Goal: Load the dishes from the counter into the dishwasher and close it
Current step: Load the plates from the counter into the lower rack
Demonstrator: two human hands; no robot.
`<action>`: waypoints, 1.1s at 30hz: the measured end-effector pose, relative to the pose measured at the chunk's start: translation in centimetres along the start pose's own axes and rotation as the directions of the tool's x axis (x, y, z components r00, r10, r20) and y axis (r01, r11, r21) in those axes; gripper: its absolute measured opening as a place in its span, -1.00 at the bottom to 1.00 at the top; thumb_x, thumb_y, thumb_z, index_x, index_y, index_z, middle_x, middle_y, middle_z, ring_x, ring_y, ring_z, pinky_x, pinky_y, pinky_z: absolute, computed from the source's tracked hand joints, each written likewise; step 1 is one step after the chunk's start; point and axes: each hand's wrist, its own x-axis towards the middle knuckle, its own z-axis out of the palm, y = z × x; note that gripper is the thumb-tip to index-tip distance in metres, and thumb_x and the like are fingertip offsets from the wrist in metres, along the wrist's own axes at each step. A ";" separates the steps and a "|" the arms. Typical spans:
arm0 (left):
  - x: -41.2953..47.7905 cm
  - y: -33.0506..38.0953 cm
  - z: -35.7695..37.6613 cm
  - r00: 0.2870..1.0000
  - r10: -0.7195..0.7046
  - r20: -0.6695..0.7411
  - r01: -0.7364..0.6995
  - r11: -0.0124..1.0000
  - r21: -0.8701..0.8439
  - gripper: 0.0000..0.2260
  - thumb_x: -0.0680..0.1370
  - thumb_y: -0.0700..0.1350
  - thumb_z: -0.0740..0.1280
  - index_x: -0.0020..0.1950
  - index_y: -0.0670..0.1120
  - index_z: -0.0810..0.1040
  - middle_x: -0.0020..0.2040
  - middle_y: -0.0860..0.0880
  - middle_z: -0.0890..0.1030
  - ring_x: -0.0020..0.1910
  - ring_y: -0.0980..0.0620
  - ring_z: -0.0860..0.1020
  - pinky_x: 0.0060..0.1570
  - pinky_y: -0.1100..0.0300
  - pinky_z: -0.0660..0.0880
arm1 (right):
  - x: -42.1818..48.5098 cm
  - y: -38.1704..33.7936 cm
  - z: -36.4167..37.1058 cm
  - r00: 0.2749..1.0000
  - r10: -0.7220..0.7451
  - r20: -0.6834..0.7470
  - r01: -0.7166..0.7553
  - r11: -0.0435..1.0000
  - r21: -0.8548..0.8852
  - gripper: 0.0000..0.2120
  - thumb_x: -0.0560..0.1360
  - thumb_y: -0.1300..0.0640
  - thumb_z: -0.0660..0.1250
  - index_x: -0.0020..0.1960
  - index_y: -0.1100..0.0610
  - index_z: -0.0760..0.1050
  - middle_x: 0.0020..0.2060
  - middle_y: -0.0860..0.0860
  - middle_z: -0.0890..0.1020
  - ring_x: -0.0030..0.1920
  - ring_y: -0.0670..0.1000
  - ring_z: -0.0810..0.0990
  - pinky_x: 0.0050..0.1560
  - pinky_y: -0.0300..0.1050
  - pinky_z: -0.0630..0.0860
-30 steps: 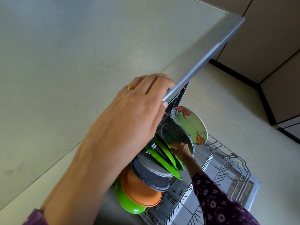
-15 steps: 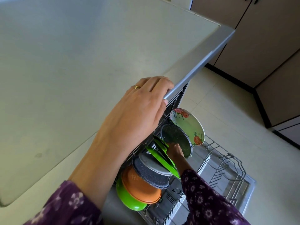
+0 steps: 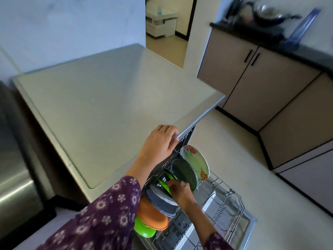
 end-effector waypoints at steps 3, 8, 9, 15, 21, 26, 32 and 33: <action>-1.8 0.6 -2.6 0.995 -0.082 0.049 0.083 0.996 -0.019 -0.78 0.58 -0.06 0.25 0.19 -0.09 0.48 0.10 -0.01 0.58 0.08 0.00 0.52 0.14 0.09 0.48 | -3.9 -4.3 -2.2 0.999 -0.026 0.045 0.024 0.999 0.037 -0.76 0.45 0.29 0.22 -0.01 0.16 0.64 -0.15 0.05 0.69 -0.27 0.02 0.61 -0.21 -0.15 0.54; -8.2 1.7 -9.2 0.964 -0.266 -0.019 0.264 0.962 -0.076 -0.74 0.58 -0.08 0.25 0.25 -0.10 0.45 0.16 -0.02 0.56 0.13 -0.03 0.50 0.12 0.13 0.42 | -9.0 -11.0 -4.6 0.987 -0.148 0.064 0.146 0.989 0.038 -0.85 0.48 0.14 0.29 -0.07 0.11 0.63 -0.22 -0.03 0.66 -0.27 -0.19 0.53 -0.12 -0.20 0.52; -10.1 1.7 -10.7 0.951 -0.306 -0.035 0.302 0.949 -0.087 -0.75 0.57 -0.08 0.26 0.24 -0.09 0.45 0.16 -0.01 0.56 0.13 -0.03 0.50 0.13 0.13 0.42 | -9.8 -12.5 -5.0 0.984 -0.161 0.079 0.159 0.987 0.025 -0.85 0.48 0.08 0.28 -0.07 0.05 0.62 -0.19 -0.05 0.66 -0.19 -0.15 0.56 -0.07 -0.17 0.53; -24.2 1.7 -20.4 0.828 -0.518 -0.215 0.511 0.854 -0.094 -0.75 0.52 -0.05 0.29 0.17 -0.08 0.49 0.03 -0.02 0.58 0.03 -0.06 0.53 0.03 0.10 0.45 | -14.4 -23.5 -5.8 0.894 -0.418 0.161 0.422 0.906 0.006 -0.85 0.46 0.12 0.30 -0.08 0.12 0.63 -0.19 0.05 0.69 -0.15 -0.02 0.63 -0.07 -0.11 0.50; -41.2 2.1 -29.5 0.564 -0.738 -0.371 0.765 0.636 -0.101 -0.74 0.51 -0.06 0.34 0.18 -0.06 0.48 0.12 0.00 0.56 0.11 -0.02 0.52 0.11 0.13 0.41 | -19.2 -36.3 -1.3 0.694 -0.628 0.351 0.655 0.754 0.052 -0.86 0.47 0.16 0.32 -0.05 0.08 0.65 -0.20 -0.03 0.69 -0.21 -0.16 0.60 -0.12 -0.39 0.46; -53.5 4.5 -35.1 0.330 -0.786 -0.523 0.873 0.465 -0.148 -0.72 0.50 -0.06 0.35 0.18 -0.11 0.51 0.11 -0.05 0.58 0.13 -0.05 0.52 0.16 0.10 0.42 | -25.0 -46.0 4.7 0.478 -0.743 0.468 0.811 0.578 0.090 -0.86 0.47 0.16 0.32 -0.05 0.10 0.65 -0.20 0.00 0.67 -0.18 -0.07 0.61 -0.06 -0.20 0.53; -68.2 8.2 -39.1 0.121 -0.793 -0.597 0.929 0.302 -0.213 -0.68 0.49 0.07 0.26 0.18 -0.04 0.48 0.10 0.01 0.56 0.11 -0.02 0.52 0.15 0.06 0.45 | -35.0 -54.8 13.6 0.267 -0.772 0.577 0.898 0.417 0.142 -0.88 0.47 0.17 0.33 -0.06 0.14 0.64 -0.21 0.00 0.68 -0.23 -0.10 0.59 -0.19 -0.43 0.41; -70.8 9.0 -39.6 0.074 -0.789 -0.610 0.936 0.265 -0.230 -0.70 0.50 0.04 0.29 0.19 -0.04 0.48 0.13 0.02 0.56 0.15 0.00 0.51 0.17 0.08 0.43 | -37.0 -56.1 15.4 0.237 -0.766 0.598 0.904 0.399 0.152 -0.88 0.47 0.17 0.33 -0.07 0.13 0.64 -0.22 -0.01 0.67 -0.24 -0.11 0.58 -0.22 -0.47 0.38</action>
